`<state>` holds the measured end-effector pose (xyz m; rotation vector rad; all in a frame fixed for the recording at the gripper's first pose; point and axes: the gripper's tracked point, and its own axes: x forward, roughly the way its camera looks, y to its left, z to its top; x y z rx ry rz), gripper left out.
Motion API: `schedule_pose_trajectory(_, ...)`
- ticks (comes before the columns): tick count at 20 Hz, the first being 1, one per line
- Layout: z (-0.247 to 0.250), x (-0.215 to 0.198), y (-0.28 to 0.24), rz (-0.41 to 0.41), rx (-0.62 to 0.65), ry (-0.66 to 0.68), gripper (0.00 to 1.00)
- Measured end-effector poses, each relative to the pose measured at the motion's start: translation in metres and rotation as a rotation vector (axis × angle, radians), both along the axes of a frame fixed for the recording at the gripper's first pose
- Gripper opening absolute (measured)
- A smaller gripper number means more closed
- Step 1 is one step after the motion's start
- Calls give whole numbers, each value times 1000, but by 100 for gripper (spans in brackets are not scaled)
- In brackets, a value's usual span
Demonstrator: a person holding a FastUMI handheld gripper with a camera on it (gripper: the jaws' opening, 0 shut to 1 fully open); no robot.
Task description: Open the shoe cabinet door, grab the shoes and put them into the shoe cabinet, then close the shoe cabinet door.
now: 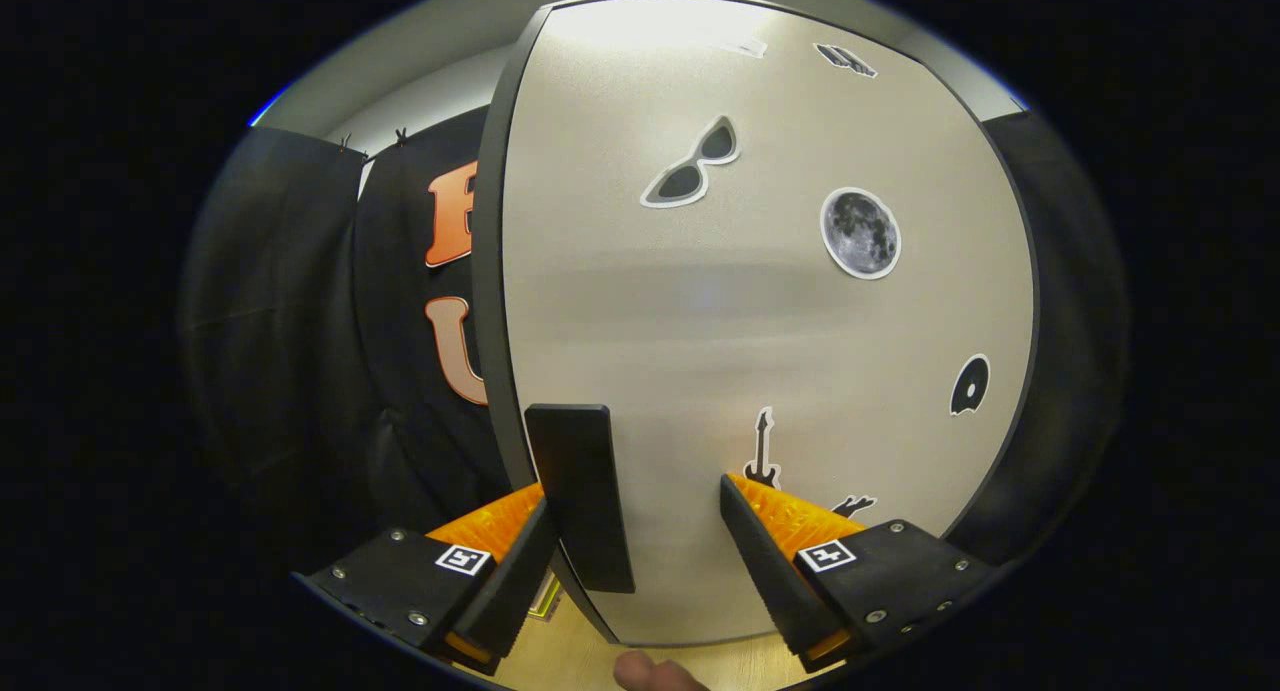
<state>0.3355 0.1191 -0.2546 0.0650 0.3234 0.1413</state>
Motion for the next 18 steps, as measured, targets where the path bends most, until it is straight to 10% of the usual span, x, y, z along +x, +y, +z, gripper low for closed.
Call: schedule_pose_trajectory(18, 66, -153, -52, -37, 46, 0, 96)
